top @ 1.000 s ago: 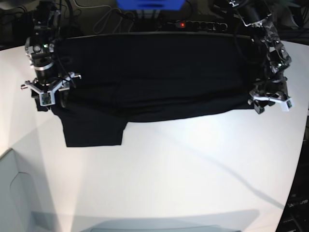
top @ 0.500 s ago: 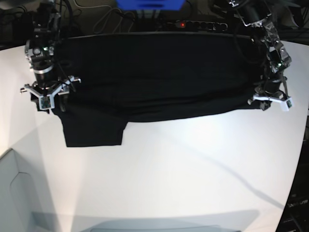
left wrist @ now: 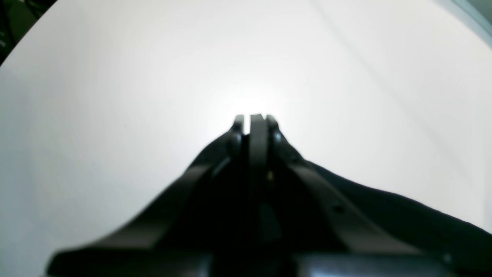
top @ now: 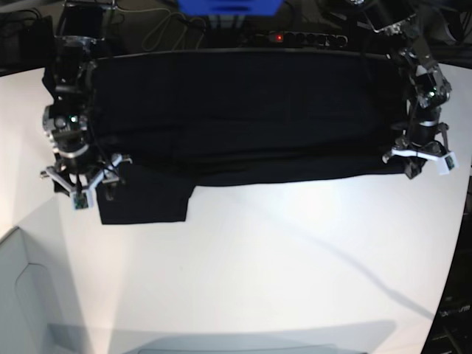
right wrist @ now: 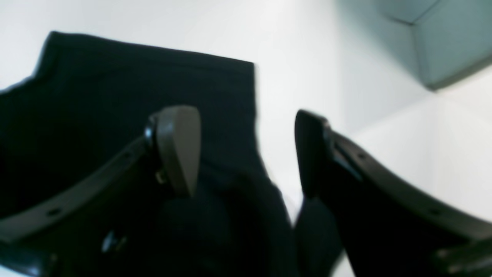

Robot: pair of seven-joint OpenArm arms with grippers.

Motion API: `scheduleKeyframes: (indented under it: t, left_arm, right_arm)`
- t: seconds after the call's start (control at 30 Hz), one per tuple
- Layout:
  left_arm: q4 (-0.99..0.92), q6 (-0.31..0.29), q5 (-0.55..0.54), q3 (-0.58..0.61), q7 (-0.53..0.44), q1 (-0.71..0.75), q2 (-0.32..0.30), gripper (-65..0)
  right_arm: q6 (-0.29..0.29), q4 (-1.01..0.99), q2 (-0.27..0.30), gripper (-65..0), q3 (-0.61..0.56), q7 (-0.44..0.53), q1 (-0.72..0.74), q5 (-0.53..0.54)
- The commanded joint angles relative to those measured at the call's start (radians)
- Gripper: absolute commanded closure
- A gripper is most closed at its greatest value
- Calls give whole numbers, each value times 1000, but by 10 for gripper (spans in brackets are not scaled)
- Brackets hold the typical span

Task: Fold the T-shirt properly
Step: 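Regrasp the folded layers near the hem with both grippers, then pull the folded layers toward the arms and lay them flat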

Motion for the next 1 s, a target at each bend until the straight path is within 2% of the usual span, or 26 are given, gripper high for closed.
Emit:
scheduleKeyframes:
  t: [0.0,0.27,0.37,0.53,0.63,0.73,0.9,0.97]
  left_arm:
    - [20,3,-5,-5,-25,-9,-16,0]
    - [14,0,-5,-7,-25,-8,-19,0]
    - [14,0,-5,-7,-25,-8,-21,0]
    - [14,0,-5,-7,-25,-8,-22,0]
    - [12,0,-5,-7,-25,-8,-24,0]
    - [12,0,-5,-7,-25,-8,-24,0]
    - [12,0,-5,-7,-25,-9,-24,0]
    - [12,0,-5,-7,-25,-9,-24,0]
  right_arm:
    - [-2,-18,22,-399,-3,-18,46,-6]
    - [-2,-240,34,-400,-22,-242,218,-6]
    - [14,-280,34,-400,-22,-257,221,-6]
    - [104,-354,34,-396,-22,-259,219,-6]
    - [117,-409,34,-377,-22,-254,225,-6]
    - [117,-420,34,-288,-22,-253,225,-6]
    - [117,-411,34,-7,-17,-251,229,-6]
    - [117,-365,46,0,-14,-251,224,-6]
